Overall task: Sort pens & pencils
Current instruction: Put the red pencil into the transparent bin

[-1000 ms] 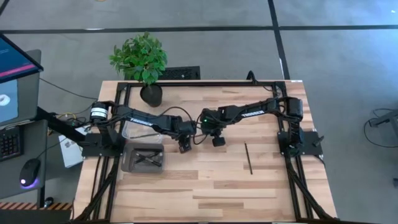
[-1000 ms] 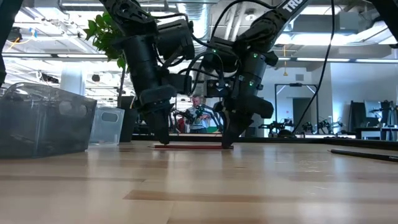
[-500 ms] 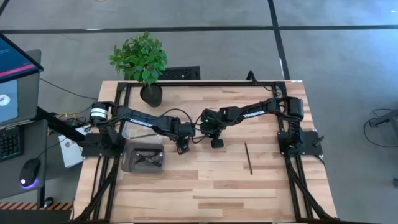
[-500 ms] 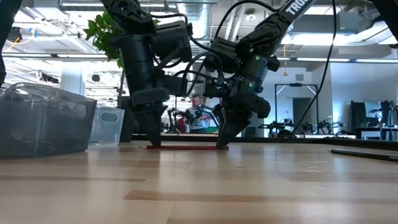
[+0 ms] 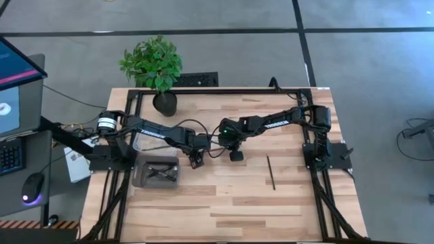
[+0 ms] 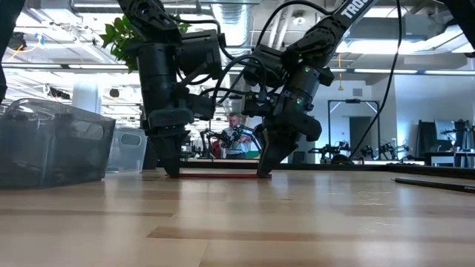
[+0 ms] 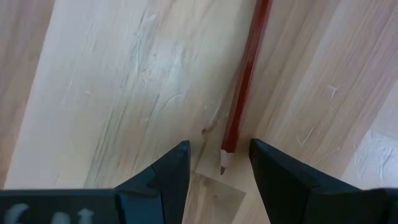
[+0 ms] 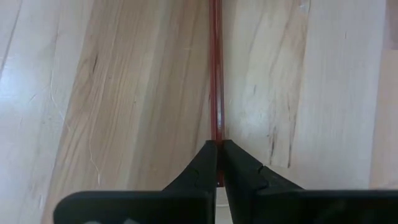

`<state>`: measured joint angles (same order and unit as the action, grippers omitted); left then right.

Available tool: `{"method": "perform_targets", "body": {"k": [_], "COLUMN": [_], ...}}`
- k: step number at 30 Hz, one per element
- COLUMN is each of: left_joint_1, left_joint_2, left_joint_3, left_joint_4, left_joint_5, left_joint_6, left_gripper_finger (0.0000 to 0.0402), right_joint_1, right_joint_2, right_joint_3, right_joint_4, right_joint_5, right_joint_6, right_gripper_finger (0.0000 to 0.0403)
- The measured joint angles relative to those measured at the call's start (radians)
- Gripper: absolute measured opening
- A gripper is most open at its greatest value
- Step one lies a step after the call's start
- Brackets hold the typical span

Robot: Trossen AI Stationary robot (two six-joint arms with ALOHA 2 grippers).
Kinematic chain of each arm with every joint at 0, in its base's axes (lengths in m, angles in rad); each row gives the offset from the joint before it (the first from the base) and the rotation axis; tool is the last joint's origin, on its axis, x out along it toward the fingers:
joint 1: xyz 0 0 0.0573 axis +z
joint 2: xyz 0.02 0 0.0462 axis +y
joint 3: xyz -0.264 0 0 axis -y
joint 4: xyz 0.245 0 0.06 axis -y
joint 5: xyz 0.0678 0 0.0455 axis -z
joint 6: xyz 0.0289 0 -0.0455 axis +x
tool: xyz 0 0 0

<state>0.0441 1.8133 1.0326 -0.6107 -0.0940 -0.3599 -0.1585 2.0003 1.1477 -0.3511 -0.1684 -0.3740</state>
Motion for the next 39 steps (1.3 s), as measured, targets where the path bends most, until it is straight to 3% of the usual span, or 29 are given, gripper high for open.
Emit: {"method": "perform_targets", "body": {"k": [15, 19, 29, 39], "left_joint_1": [-0.004, 0.005, 0.009, 0.01], "left_joint_2": [0.003, 0.003, 0.004, 0.004], "left_joint_3": [-0.004, -0.004, -0.004, -0.005], "left_joint_4": [0.022, 0.011, -0.002, -0.003], "left_joint_5": [0.001, 0.007, 0.003, 0.003], "left_joint_6": [0.108, 0.104, 0.104, 0.121], "left_gripper_finger": [0.0157, 0.0128, 0.0011, 0.0006], "right_joint_1": [-0.001, -0.001, -0.001, -0.004], "right_joint_2": [0.0, 0.0, 0.0, 0.001], "right_joint_3": [-0.001, -0.001, -0.002, -0.006], "right_joint_4": [0.002, 0.003, 0.007, 0.028], "right_joint_5": [-0.011, -0.012, -0.014, -0.016], "right_joint_6": [0.0, -0.001, -0.001, -0.016], "right_gripper_finger": [0.0039, 0.0039, 0.0039, 0.0049]}}
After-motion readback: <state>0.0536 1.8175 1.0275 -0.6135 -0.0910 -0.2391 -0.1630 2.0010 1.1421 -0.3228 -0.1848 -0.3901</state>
